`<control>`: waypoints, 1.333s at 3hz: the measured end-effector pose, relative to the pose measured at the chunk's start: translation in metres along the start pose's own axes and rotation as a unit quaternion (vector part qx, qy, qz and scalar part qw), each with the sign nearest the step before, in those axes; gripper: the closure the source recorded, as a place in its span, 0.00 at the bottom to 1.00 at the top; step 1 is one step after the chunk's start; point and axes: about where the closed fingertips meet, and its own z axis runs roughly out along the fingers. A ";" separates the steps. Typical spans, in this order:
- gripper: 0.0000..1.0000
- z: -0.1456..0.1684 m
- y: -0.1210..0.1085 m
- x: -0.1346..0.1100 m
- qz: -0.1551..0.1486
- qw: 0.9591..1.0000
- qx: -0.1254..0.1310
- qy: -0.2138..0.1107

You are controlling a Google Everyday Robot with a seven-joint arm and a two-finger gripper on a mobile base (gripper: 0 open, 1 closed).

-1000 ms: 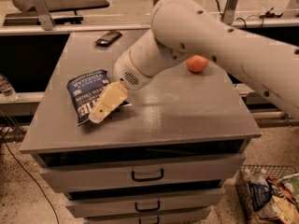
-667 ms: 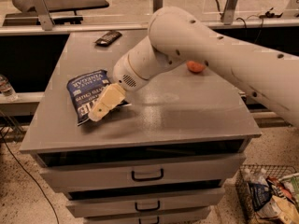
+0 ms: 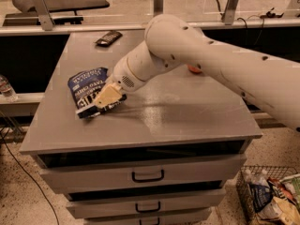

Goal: Move blue chip bag near apple

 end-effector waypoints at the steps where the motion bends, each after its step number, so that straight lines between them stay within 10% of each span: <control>1: 0.72 -0.015 -0.010 -0.005 -0.009 1.000 0.025 -0.004; 2: 0.95 -0.048 -0.030 -0.022 -0.032 0.997 0.067 -0.009; 4: 1.00 -0.090 -0.061 -0.042 -0.053 0.991 0.118 -0.013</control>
Offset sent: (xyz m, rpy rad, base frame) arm 0.0416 -0.0524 0.1002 -0.0314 -0.2604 -0.0976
